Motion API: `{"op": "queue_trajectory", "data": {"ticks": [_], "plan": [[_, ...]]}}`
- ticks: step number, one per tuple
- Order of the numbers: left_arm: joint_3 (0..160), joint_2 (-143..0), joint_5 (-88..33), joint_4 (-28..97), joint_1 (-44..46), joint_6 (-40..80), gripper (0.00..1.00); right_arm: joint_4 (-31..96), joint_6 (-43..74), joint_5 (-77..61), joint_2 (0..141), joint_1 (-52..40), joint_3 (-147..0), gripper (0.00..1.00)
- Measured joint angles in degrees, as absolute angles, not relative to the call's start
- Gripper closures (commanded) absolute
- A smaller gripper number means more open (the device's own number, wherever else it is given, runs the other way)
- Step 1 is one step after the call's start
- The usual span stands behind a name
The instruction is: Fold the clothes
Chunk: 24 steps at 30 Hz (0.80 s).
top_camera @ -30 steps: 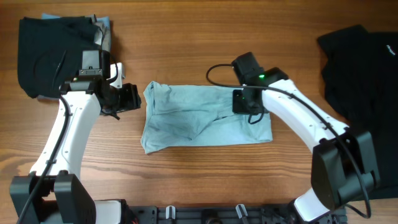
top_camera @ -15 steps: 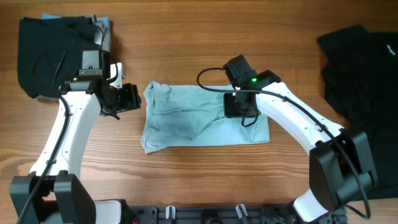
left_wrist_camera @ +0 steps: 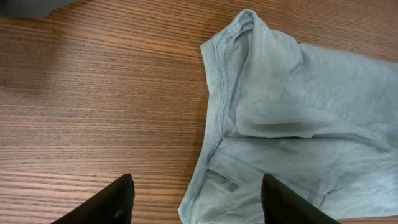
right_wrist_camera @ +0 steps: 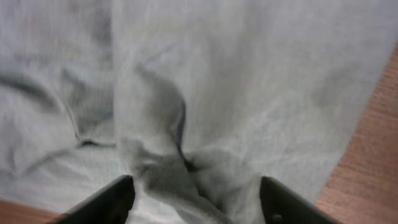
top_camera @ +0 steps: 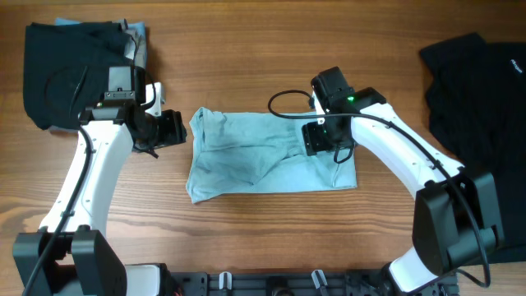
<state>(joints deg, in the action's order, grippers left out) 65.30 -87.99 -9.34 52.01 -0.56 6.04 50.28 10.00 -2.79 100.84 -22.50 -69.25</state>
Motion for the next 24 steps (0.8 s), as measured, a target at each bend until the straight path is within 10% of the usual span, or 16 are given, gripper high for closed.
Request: {"op": "queue_trajectory", "data": {"ticks": [5, 14, 18, 24], "plan": [[65.30, -87.99, -9.32, 51.99, -0.56, 6.04, 0.36, 52.73, 5.67, -8.99, 100.84, -22.92, -68.60, 0.96], [65.30, -87.99, -9.34, 52.01, -0.58, 6.04, 0.36, 51.99, 5.28, -15.64, 100.84, -27.75, -68.60, 0.96], [65.30, -87.99, -9.34, 52.01, -0.58, 6.04, 0.36, 50.70, 7.75, -16.10, 100.84, -28.58, -68.60, 0.50], [65.30, -87.99, -9.34, 52.01, -0.56, 6.04, 0.33, 50.33, 9.39, -14.44, 100.84, -29.43, -68.60, 0.46]]}}
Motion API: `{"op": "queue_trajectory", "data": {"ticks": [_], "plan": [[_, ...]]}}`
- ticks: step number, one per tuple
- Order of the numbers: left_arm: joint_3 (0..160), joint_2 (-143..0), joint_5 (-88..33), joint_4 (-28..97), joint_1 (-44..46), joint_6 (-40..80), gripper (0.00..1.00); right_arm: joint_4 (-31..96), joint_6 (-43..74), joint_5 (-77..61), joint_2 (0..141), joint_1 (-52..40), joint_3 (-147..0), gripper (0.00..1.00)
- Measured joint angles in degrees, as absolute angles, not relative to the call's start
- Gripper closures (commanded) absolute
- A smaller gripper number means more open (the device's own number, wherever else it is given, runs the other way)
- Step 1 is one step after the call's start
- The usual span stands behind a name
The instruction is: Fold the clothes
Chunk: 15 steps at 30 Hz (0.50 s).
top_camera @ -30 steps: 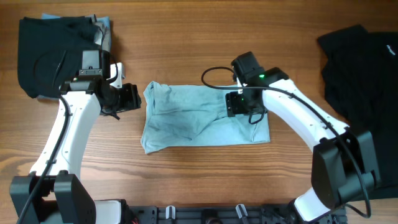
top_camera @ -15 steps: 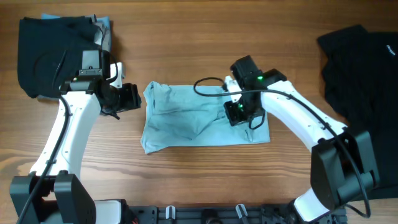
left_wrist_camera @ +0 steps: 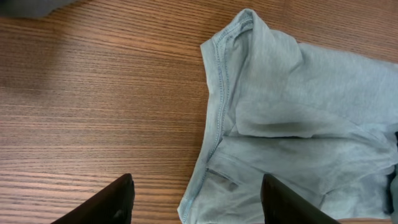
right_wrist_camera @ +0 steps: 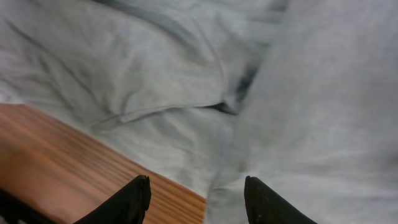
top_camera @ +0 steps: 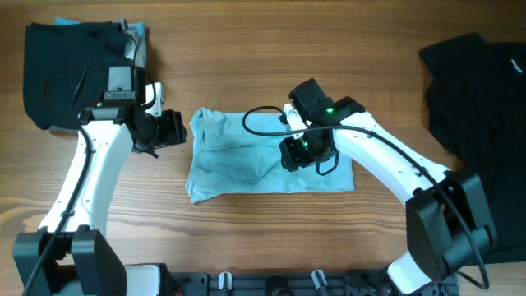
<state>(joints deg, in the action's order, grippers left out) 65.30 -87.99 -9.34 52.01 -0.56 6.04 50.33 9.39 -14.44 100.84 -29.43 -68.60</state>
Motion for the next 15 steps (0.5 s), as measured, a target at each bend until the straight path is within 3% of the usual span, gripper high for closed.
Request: {"op": "queue_trajectory", "data": {"ticks": [1, 5, 7, 15], "plan": [[65.30, -87.99, -9.47, 52.01, -0.56, 6.07, 0.33, 50.35, 9.43, -13.52, 100.84, -29.30, -68.60, 0.48], [65.30, -87.99, -12.21, 51.96, -0.54, 6.04, 0.33, 50.19, 10.59, -11.03, 100.82, -27.29, -68.60, 0.85], [65.30, -88.09, -13.65, 51.59, -0.34, 6.04, 0.32, 50.13, 12.75, -10.48, 100.68, -25.26, -68.60, 0.96], [65.30, -92.12, -16.05, 48.88, 2.00, 5.98, 0.32, 51.46, 20.60, -14.41, 100.12, -14.35, -68.27, 0.96]]}}
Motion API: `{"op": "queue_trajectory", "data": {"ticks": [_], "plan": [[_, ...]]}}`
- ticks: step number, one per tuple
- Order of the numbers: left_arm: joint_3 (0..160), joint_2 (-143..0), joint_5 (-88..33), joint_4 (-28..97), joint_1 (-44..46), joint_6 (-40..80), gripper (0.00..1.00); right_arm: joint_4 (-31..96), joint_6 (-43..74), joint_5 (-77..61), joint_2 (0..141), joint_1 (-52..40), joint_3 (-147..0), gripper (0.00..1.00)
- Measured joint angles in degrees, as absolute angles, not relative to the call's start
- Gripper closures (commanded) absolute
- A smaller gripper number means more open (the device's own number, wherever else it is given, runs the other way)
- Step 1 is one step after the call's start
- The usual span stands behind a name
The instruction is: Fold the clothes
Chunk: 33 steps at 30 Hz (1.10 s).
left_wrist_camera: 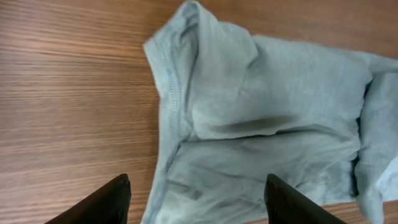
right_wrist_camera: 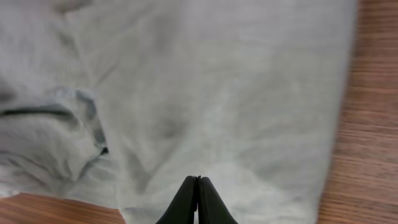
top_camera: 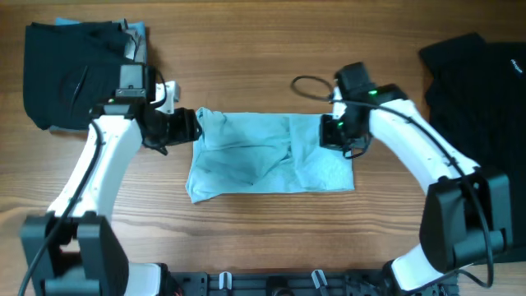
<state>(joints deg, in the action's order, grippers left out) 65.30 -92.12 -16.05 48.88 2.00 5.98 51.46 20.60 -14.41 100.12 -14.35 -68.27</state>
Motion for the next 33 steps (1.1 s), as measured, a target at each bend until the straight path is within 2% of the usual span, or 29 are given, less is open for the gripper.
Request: {"op": "queue_trajectory", "data": {"ticks": [6, 11, 15, 19, 22, 25, 27, 29, 31, 33], "plan": [[65.30, -99.61, -16.45, 48.40, 2.26, 3.66, 0.25, 51.96, 20.80, -16.58, 100.09, -13.37, -64.73, 0.96], [65.30, -106.02, -16.49, 48.29, 2.26, 2.61, 0.12, 50.83, 20.78, -16.95, 100.09, -13.41, -63.51, 0.96], [65.69, -107.85, -19.05, 48.64, 2.22, -1.39, 0.07, 50.06, 20.78, -16.97, 100.09, -13.41, -63.51, 0.96], [66.24, -108.68, -23.33, 49.43, 2.17, -5.91, 0.07, 49.78, 20.78, -17.15, 100.09, -13.41, -63.51, 0.96], [66.89, -109.80, -26.98, 49.58, 2.13, -8.97, 0.14, 49.69, 20.78, -17.15, 100.09, -13.41, -63.51, 0.96], [67.61, -111.28, -29.93, 49.74, 2.07, -10.87, 0.30, 49.65, 20.78, -17.15, 100.09, -13.41, -63.51, 0.96], [67.88, -112.25, -31.53, 49.60, 1.98, -11.79, 0.38, 49.58, 20.78, -17.15, 100.09, -13.41, -63.51, 0.96], [68.07, -113.36, -33.15, 49.39, 1.80, -13.04, 0.41, 49.43, 20.78, -17.17, 100.09, -13.41, -63.51, 0.96], [68.07, -113.97, -34.74, 49.23, 1.76, -13.21, 0.49, 49.21, 20.78, -17.15, 100.09, -13.41, -63.51, 0.96], [68.07, -114.69, -35.88, 48.82, 1.76, -13.56, 0.61, 49.19, 20.80, -17.17, 100.09, -13.41, -63.51, 0.96]]}}
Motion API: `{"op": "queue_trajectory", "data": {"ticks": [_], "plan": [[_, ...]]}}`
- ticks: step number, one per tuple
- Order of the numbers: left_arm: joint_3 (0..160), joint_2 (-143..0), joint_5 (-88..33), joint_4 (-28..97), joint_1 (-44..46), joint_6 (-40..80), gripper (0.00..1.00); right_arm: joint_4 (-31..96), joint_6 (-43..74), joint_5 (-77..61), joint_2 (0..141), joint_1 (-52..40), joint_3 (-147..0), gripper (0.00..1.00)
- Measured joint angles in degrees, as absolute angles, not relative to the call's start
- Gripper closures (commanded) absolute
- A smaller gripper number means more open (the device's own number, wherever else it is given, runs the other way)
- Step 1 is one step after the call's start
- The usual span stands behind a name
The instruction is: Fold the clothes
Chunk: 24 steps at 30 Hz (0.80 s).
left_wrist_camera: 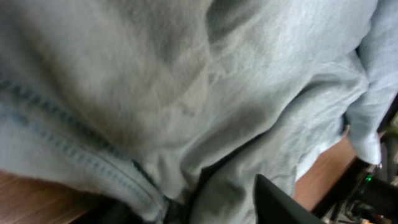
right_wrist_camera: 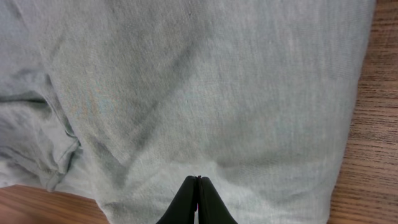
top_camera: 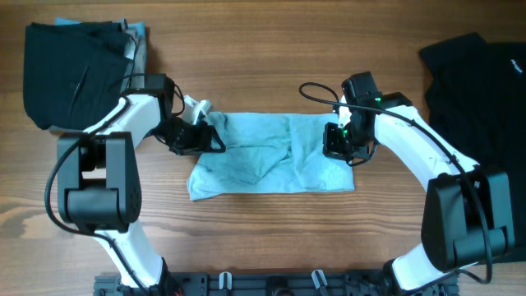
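A light blue garment (top_camera: 263,164) lies rumpled, roughly rectangular, mid-table. My left gripper (top_camera: 207,136) is pushed into its upper left corner. In the left wrist view the cloth (left_wrist_camera: 249,74) fills the frame, and the left gripper (left_wrist_camera: 193,194) is open with the stitched hem (left_wrist_camera: 81,149) and folds lying between its jaws; one finger is hidden under the hem. My right gripper (top_camera: 339,148) rests on the garment's right part. It shows shut (right_wrist_camera: 198,182), tips together against the flat cloth (right_wrist_camera: 186,81), with nothing seen between them.
A folded black garment (top_camera: 74,66) lies at the back left on top of a blue one (top_camera: 140,37). Another black garment (top_camera: 481,90) is spread at the right edge. Bare wooden table (top_camera: 271,238) runs along the front.
My left gripper was just left of the garment's upper left corner and is now in that corner, cloth between its open jaws. The right gripper stays shut, slightly nearer the front.
At first both grippers were open, the left beside the garment, the right over its right middle. Then the right was over the garment's centre. Then it was shut at the right side, the left closer. Now the left is in the corner.
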<state>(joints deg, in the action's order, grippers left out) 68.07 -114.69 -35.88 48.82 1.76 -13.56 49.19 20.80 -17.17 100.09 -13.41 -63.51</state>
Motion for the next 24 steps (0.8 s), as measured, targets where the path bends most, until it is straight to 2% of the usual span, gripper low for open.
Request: {"op": "queue_trajectory", "data": {"ticks": [3, 5, 6, 12, 18, 24], "plan": [[68.01, -115.81, -37.12, 48.29, 1.76, -14.09, 0.83, 49.19, 20.80, -17.15, 100.09, -13.41, -63.51, 0.96], [67.83, -116.60, -37.87, 48.18, 1.74, -13.89, 0.94, 49.19, 20.80, -17.17, 100.09, -13.41, -63.48, 0.96], [67.72, -116.86, -37.63, 47.99, 1.76, -14.06, 0.96, 49.17, 20.80, -17.15, 100.09, -13.41, -63.51, 0.96], [67.53, -117.38, -38.17, 49.41, 1.76, -11.68, 0.96, 49.25, 20.80, -17.17, 100.09, -13.41, -63.51, 0.96], [68.75, -117.45, -31.79, 61.98, 0.03, -8.16, 0.96, 52.69, 20.80, -16.43, 100.05, -12.91, -64.62, 0.96], [80.18, -114.54, -22.68, 76.62, -2.55, -4.01, 0.96, 52.62, 20.78, -13.87, 99.09, -9.08, -66.13, 0.96]]}}
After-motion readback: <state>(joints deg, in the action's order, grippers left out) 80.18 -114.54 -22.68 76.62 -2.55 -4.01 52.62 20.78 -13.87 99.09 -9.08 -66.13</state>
